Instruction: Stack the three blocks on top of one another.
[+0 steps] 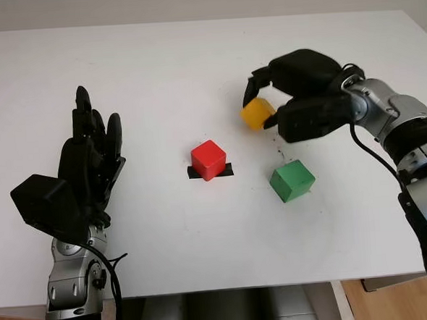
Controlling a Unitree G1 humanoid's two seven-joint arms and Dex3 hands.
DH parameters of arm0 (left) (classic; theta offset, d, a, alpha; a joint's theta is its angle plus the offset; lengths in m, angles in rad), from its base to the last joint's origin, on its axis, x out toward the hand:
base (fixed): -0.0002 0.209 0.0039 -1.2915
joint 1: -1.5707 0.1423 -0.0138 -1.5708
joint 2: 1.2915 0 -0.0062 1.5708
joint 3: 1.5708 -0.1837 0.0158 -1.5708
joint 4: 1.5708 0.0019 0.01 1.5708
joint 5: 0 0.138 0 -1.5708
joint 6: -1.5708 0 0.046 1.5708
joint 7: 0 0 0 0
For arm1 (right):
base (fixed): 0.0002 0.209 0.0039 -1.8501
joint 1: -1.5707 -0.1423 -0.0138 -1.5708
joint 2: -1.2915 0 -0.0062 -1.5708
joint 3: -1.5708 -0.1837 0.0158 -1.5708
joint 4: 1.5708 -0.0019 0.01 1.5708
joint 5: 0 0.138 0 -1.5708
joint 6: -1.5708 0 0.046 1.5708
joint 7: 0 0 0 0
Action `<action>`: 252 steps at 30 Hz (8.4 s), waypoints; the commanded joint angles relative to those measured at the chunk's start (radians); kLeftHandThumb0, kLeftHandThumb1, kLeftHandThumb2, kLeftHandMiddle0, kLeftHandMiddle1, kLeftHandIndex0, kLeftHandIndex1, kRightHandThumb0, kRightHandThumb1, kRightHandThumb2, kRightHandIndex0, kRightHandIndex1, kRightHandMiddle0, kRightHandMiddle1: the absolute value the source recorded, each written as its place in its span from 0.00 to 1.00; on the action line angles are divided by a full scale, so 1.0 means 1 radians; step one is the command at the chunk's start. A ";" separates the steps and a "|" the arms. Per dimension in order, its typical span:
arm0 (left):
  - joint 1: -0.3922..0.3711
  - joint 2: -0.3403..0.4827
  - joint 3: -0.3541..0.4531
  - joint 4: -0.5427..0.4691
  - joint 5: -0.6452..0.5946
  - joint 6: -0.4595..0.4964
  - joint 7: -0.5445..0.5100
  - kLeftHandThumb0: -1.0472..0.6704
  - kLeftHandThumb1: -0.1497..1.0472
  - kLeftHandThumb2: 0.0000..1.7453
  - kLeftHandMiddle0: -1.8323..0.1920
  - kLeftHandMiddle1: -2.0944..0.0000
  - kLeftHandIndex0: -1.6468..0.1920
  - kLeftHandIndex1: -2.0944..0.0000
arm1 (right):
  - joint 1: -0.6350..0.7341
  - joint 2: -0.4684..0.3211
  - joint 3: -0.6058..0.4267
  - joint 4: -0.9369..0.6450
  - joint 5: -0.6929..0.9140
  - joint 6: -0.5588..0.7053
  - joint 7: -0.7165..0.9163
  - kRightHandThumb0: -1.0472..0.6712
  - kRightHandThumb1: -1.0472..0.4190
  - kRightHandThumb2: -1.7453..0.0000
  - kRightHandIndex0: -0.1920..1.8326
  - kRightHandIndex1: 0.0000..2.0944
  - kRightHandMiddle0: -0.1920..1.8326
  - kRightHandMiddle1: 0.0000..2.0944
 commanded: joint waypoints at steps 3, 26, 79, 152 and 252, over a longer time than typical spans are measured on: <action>-0.003 0.004 0.002 -0.002 -0.007 -0.010 -0.011 0.22 1.00 0.28 1.00 0.99 0.98 0.98 | 0.032 0.006 -0.093 -0.091 0.115 0.064 0.108 0.42 0.08 0.97 0.25 0.01 0.28 0.64; 0.004 0.003 -0.001 -0.014 0.008 -0.004 -0.002 0.22 1.00 0.28 1.00 0.99 0.98 0.97 | 0.256 0.115 -0.241 -0.634 0.534 0.653 0.608 0.38 0.07 0.97 0.19 0.01 0.22 0.82; 0.007 0.005 -0.001 -0.022 0.010 0.001 0.005 0.22 1.00 0.28 1.00 0.98 0.98 0.97 | 0.030 0.224 -0.207 -0.060 0.329 0.308 0.657 0.35 0.09 0.97 0.20 0.02 0.28 0.76; -0.008 -0.002 -0.001 -0.018 -0.012 -0.006 0.001 0.21 1.00 0.27 1.00 1.00 0.99 0.98 | 1.073 -0.352 -0.593 -1.382 0.073 0.088 0.338 0.18 0.07 0.97 0.21 0.02 0.30 0.02; 0.005 -0.004 -0.005 -0.015 0.007 0.000 0.012 0.21 1.00 0.26 1.00 0.98 0.98 0.97 | 0.879 -0.258 -0.295 -0.879 -0.097 -0.159 -0.036 0.41 0.00 0.96 0.27 0.04 0.15 0.72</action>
